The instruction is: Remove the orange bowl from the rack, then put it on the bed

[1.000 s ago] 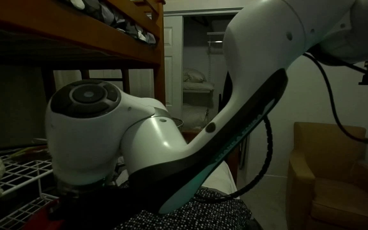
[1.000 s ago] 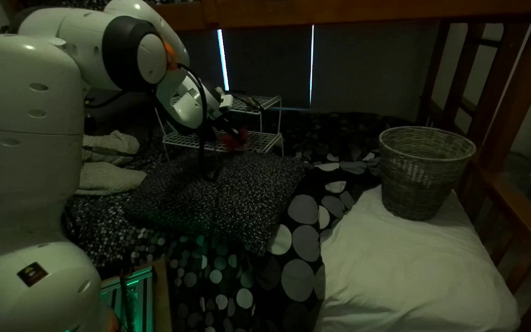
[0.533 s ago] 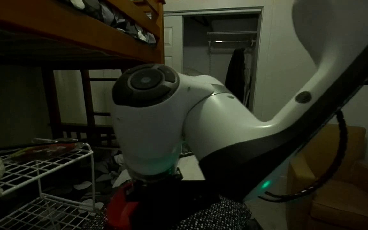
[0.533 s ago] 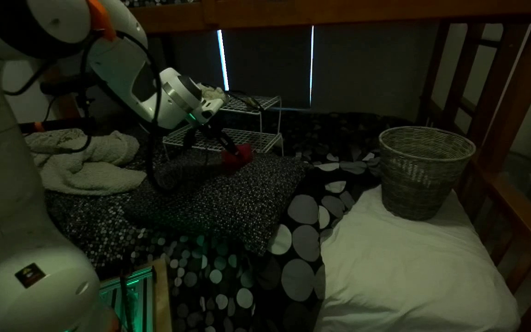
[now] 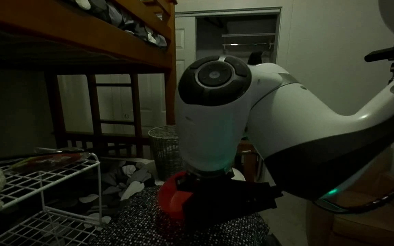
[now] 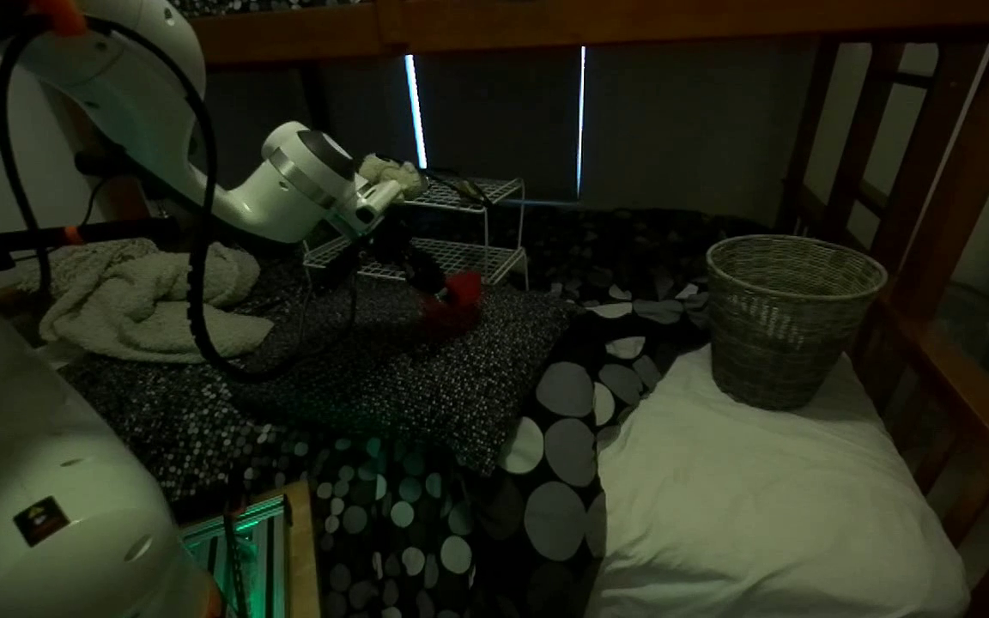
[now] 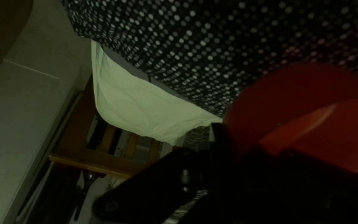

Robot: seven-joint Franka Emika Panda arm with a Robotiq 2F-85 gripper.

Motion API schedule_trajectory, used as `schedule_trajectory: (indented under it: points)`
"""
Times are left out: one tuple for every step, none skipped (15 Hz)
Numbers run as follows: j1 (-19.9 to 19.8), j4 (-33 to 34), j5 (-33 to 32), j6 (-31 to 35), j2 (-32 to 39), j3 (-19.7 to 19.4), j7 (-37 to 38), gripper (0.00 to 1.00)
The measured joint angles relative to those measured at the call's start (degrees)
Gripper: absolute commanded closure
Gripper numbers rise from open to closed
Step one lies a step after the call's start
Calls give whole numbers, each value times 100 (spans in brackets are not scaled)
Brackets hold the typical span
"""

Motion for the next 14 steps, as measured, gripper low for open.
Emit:
schedule_trajectory:
  points:
    - [-137,24,1,-120,-7,0,106,99]
    - [-304,15,1,-209,-37,-33,168,99]
    - [-504,-28,1,-258,-90,-114,193,99]
    - [-711,-84,1,-290,-140,-215,206,99]
    - [-909,-143,0,-298,-161,-321,229,99]
    - [-1118,-191,-7,-303,-149,-437,265,99]
    - [-1309,-212,-6,-304,-111,-549,294,99]
    - [-1484,-210,6,-283,-47,-669,303,99]
    - [-1636,-185,0,-210,42,-790,298,99]
    - [-1772,-136,-21,-124,141,-902,250,94]
    - [-1886,-74,-20,-29,245,-1011,175,94]
    - [-1974,3,-18,48,343,-1097,96,94]
    - [-2026,67,-18,83,420,-1142,46,94]
    - [-2046,109,-17,92,471,-1157,36,94]
